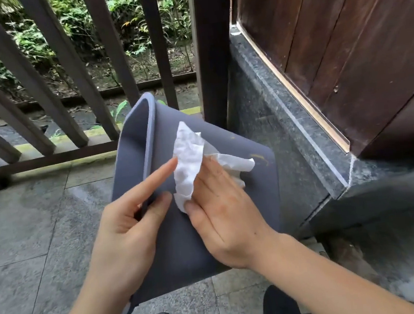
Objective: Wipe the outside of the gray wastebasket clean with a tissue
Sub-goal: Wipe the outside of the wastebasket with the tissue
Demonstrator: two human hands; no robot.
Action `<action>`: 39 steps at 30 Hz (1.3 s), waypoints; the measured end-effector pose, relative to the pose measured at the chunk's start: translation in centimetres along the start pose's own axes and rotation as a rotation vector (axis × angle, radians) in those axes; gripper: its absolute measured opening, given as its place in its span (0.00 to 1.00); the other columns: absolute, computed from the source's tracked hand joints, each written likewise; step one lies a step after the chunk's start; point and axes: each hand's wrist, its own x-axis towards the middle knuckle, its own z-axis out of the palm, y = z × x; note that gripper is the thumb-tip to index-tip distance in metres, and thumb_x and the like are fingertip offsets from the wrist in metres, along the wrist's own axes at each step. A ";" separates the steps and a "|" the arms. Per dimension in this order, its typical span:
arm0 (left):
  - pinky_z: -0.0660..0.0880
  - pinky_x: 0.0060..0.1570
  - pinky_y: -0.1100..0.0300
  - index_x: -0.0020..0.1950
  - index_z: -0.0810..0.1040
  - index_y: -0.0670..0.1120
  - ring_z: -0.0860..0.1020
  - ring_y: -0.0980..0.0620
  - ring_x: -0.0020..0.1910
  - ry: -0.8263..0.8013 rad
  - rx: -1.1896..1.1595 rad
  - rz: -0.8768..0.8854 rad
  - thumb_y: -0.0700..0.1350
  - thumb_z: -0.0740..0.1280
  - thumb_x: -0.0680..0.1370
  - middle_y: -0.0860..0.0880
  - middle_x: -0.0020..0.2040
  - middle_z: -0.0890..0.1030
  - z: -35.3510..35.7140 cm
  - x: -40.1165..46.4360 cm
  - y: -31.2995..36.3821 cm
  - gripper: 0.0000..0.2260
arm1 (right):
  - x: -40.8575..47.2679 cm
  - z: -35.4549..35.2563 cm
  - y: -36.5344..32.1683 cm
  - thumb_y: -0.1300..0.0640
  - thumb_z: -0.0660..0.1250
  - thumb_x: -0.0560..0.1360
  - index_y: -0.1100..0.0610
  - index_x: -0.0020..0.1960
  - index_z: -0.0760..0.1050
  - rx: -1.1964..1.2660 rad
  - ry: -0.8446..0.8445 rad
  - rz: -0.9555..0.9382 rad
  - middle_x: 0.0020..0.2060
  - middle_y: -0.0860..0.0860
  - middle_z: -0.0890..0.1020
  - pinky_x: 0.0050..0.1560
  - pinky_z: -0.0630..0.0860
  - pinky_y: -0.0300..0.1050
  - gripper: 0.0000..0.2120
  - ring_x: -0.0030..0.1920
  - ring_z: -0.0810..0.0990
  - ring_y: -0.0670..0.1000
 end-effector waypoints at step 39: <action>0.83 0.46 0.60 0.56 0.87 0.64 0.85 0.52 0.42 0.233 -0.335 -0.452 0.33 0.66 0.79 0.49 0.45 0.88 -0.6 1.0 -0.7 0.24 | -3.9 1.7 -6.0 0.55 0.58 0.82 0.63 0.77 0.65 0.049 -0.292 0.085 0.80 0.56 0.62 0.82 0.46 0.51 0.25 0.83 0.48 0.50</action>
